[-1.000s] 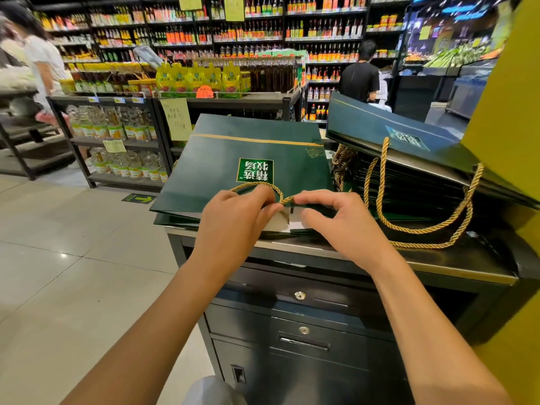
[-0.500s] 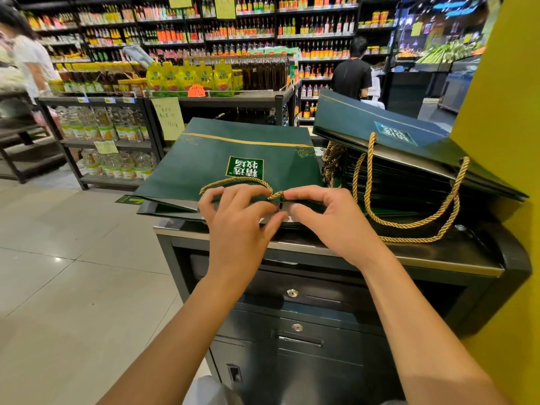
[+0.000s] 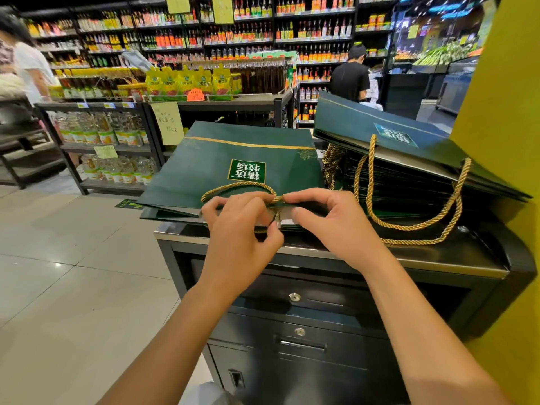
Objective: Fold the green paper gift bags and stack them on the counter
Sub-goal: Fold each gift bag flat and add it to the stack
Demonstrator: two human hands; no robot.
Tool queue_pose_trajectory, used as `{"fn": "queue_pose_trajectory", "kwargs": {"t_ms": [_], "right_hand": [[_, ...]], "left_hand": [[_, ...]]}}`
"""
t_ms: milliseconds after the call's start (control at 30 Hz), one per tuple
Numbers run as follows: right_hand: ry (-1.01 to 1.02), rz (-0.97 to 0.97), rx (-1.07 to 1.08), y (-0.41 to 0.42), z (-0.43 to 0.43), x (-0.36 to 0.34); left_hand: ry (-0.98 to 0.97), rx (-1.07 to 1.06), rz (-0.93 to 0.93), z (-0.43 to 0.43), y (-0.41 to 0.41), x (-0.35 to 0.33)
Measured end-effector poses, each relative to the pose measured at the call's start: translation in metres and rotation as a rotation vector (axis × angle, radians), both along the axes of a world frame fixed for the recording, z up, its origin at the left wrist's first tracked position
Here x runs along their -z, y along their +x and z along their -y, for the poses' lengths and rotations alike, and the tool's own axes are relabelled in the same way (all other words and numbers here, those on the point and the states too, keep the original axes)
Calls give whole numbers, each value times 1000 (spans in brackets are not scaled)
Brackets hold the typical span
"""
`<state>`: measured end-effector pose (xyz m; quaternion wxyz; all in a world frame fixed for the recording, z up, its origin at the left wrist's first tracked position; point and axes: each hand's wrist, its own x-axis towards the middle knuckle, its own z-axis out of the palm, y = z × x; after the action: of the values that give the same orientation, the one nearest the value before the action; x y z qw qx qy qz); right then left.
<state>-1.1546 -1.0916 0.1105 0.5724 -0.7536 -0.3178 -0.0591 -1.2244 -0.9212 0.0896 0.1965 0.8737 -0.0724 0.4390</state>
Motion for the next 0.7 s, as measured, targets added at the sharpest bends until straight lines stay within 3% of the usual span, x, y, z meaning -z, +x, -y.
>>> {"fn": "queue_pose_trajectory", "kwargs": {"t_ms": [267,433,567,633,700], "right_hand": [[-47,31,7,-2,2,0],[10,0,10,0,1,3],[-13,50,39,-2,-3,3],[-32,71,51,-2,-4,4],[-64,110,74,-2,-6,6]], "left_hand": [[19,67,-69,-23,-15,-2],[-44,-79,98,-56,-32,-22],[-334,-409,-16,-84,-40,-28],[-560,-352,-99,-95,-39,-26],[-961,-173,-150,-97,-39,-30]]}}
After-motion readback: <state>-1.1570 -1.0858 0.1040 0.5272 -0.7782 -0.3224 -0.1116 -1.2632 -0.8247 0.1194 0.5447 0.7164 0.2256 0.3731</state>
